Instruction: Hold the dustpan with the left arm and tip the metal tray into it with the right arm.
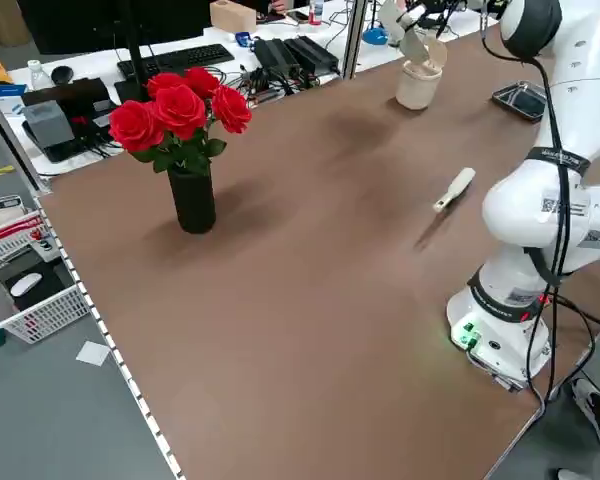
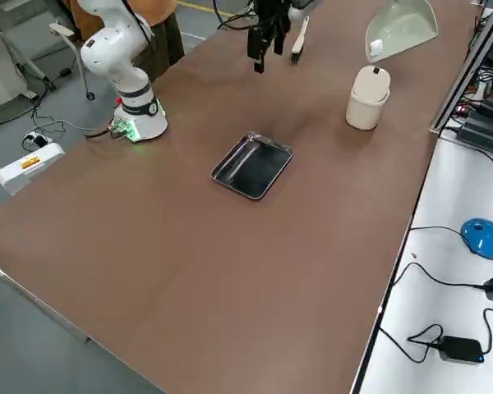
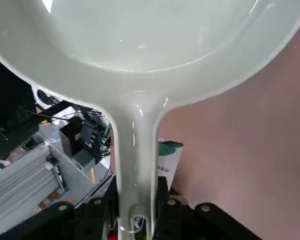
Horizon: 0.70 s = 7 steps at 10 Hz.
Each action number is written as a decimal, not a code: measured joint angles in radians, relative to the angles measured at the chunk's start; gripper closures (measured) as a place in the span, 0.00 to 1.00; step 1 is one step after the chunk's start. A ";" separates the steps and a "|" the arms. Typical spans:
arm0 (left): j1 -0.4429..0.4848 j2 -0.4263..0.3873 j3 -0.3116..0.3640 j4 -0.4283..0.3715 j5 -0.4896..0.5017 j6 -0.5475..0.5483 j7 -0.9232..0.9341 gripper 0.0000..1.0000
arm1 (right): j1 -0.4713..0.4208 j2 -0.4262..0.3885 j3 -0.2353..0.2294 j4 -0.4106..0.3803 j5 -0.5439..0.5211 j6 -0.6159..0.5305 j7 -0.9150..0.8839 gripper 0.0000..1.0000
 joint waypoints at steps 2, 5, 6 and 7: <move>0.000 0.000 0.002 0.006 0.008 0.021 0.003 0.68 | -0.020 -0.001 0.000 0.002 0.000 0.012 -0.004 0.00; -0.025 0.003 0.002 0.007 0.089 0.085 0.005 0.68 | -0.026 -0.009 0.035 0.006 -0.002 0.010 -0.030 0.00; -0.043 0.006 0.002 0.007 0.128 0.087 0.005 0.68 | -0.029 -0.014 0.037 0.006 -0.002 0.003 -0.041 0.00; -0.060 0.015 0.002 0.007 0.180 0.087 0.005 0.68 | -0.034 -0.018 0.037 0.006 -0.002 -0.005 -0.047 0.00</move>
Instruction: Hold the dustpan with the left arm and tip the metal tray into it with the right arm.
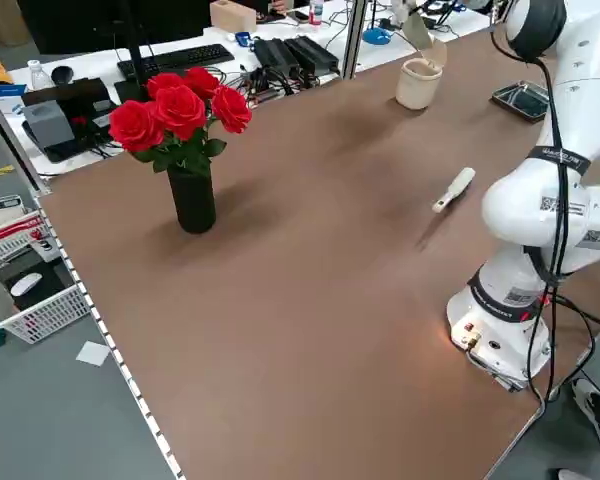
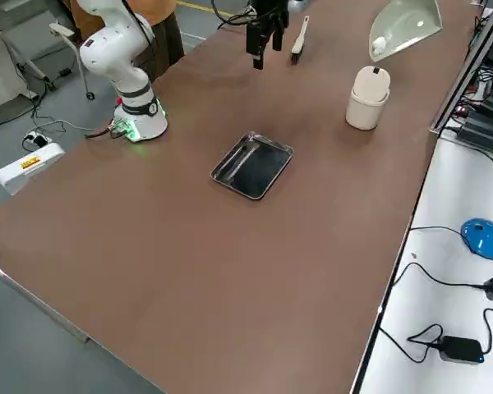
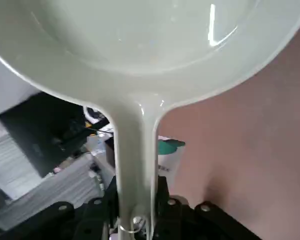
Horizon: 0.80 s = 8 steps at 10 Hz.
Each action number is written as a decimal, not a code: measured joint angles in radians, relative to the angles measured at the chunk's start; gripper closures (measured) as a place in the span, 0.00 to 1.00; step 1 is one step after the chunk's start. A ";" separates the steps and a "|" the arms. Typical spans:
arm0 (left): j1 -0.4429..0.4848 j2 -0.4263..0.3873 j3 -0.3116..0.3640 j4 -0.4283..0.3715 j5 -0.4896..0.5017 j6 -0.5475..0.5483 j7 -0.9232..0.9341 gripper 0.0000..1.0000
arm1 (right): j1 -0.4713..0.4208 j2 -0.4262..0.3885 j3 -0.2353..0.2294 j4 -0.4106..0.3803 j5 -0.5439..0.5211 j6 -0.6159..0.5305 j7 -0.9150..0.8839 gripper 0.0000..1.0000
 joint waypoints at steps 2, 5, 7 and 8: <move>-0.034 0.040 0.023 0.000 0.084 0.001 0.000 0.68 | -0.006 -0.002 0.000 0.000 0.000 -0.001 -0.004 0.00; -0.059 0.060 0.051 0.018 0.104 0.011 -0.021 0.68 | -0.007 -0.002 0.001 0.000 0.000 -0.021 -0.005 0.00; -0.078 0.059 0.060 0.048 0.113 0.011 -0.062 0.68 | -0.008 -0.002 0.001 0.000 0.001 -0.024 -0.005 0.00; -0.094 0.059 0.065 0.052 0.116 0.011 -0.069 0.68 | -0.009 -0.002 0.001 0.000 0.004 -0.024 -0.005 0.00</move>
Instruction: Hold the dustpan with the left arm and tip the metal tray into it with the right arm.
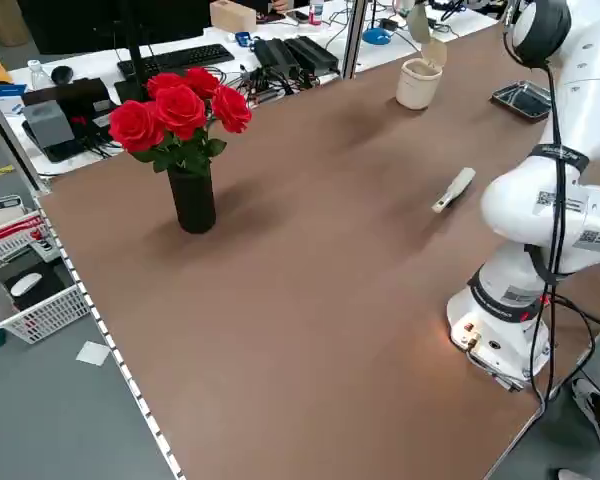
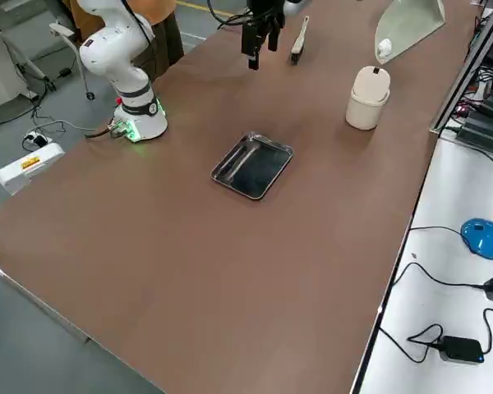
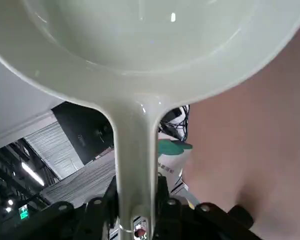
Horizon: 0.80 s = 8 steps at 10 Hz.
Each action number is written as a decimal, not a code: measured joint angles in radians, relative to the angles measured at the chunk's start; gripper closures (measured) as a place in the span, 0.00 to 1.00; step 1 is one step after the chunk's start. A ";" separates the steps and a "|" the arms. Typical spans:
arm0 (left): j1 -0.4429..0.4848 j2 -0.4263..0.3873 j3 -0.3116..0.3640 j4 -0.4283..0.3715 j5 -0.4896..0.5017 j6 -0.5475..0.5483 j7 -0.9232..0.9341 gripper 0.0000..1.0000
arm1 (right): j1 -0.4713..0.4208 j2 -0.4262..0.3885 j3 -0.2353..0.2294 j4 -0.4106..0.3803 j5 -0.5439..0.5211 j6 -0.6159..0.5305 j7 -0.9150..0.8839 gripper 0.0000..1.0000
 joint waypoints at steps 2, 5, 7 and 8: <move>-0.063 0.021 0.079 -0.005 0.014 0.000 -0.001 0.68 | -0.003 0.000 -0.001 0.000 0.002 -0.001 0.000 0.00; -0.133 0.095 0.195 -0.005 0.024 0.000 -0.009 0.68 | -0.007 0.000 -0.005 0.000 0.002 0.001 0.000 0.00; -0.132 0.101 0.200 -0.003 0.045 0.001 -0.015 0.68 | -0.008 0.000 -0.005 0.000 0.002 0.001 0.000 0.00; -0.132 0.101 0.200 0.001 0.055 0.001 -0.020 0.68 | -0.008 0.000 -0.005 0.000 0.002 0.001 0.000 0.00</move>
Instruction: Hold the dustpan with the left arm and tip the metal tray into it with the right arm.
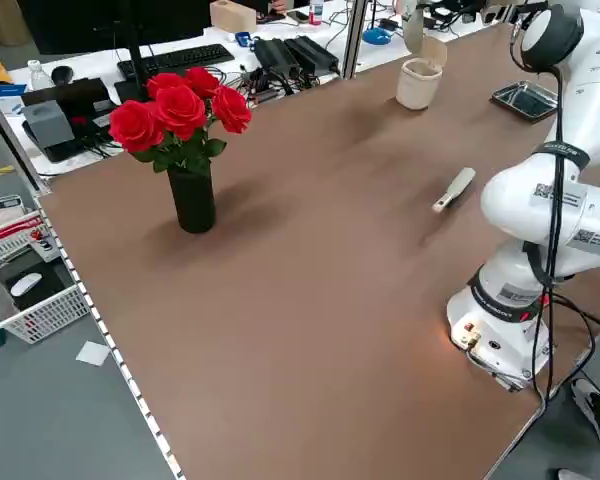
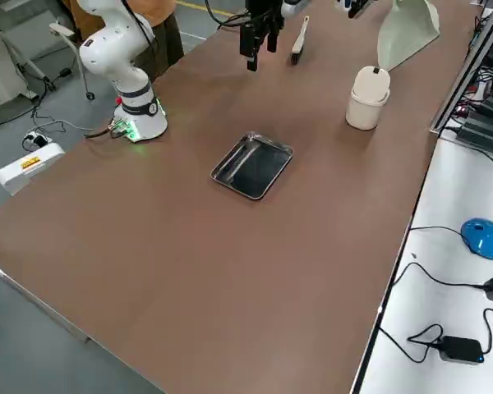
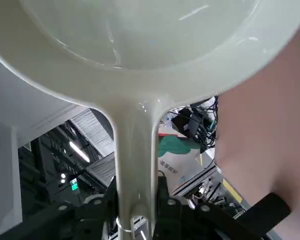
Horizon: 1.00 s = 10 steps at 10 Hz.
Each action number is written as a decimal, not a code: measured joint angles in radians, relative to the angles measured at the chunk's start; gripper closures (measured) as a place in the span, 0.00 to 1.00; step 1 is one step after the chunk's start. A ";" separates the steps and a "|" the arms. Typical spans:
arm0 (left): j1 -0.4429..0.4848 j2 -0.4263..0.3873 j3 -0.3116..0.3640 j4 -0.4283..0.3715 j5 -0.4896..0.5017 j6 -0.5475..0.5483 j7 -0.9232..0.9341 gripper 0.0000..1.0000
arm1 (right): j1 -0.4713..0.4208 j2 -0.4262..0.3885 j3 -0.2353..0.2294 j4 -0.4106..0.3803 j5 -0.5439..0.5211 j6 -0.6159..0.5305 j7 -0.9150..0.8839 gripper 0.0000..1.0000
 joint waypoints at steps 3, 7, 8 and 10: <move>0.001 -0.009 -0.009 0.016 0.003 -0.007 -0.004 0.68 | 0.000 0.000 0.000 0.000 0.000 0.001 0.000 0.00; 0.011 -0.107 -0.086 0.005 -0.186 -0.122 0.000 0.68 | -0.001 0.000 0.000 0.000 0.000 0.001 0.000 0.00; 0.027 -0.154 -0.093 -0.034 -0.233 -0.123 0.007 0.68 | -0.001 0.000 0.000 0.000 0.000 0.003 0.000 0.00; 0.080 -0.324 -0.122 -0.259 -0.277 -0.017 0.019 0.68 | -0.001 0.000 0.000 0.000 0.000 0.008 0.000 0.00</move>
